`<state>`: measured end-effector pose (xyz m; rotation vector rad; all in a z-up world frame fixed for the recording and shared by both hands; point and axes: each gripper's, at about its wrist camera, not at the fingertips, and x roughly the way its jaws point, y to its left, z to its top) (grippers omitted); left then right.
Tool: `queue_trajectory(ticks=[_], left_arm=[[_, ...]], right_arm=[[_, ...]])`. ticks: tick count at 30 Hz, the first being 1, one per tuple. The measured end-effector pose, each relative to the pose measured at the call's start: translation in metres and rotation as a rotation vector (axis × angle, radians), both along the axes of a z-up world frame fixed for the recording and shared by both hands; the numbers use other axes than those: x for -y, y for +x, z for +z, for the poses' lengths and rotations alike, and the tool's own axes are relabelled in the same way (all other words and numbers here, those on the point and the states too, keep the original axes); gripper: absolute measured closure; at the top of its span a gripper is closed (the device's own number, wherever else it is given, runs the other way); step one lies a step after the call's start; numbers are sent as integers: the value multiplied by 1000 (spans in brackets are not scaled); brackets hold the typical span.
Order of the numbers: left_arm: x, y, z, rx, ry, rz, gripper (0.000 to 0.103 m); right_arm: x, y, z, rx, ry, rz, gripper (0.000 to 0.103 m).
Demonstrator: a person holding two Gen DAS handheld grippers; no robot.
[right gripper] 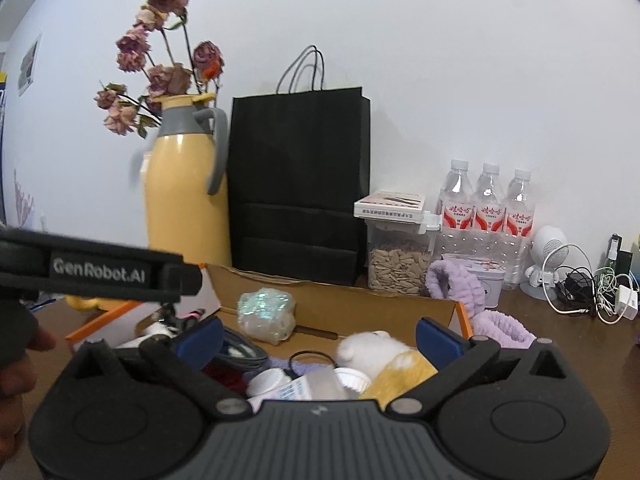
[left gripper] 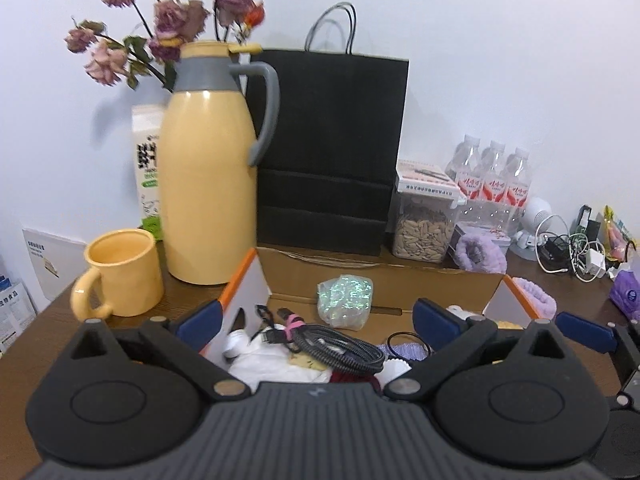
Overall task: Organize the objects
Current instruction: 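Withdraw both tools from the box toward the table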
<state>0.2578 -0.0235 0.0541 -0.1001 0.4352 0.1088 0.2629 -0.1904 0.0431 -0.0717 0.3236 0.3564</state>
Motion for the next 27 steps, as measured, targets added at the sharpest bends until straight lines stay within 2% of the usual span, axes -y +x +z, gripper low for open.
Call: queue_trajectory(ticks=[10, 19, 27], left_arm=[[-47, -70, 12, 13, 17, 69, 0], [-108, -132, -8, -53, 30, 164, 0], [-150, -174, -30, -94, 33, 204, 0]], right_arm=[[-22, -54, -3, -36, -5, 60, 0], [-69, -100, -25, -102, -54, 191, 0], [-120, -129, -41, -126, -98, 308, 1]])
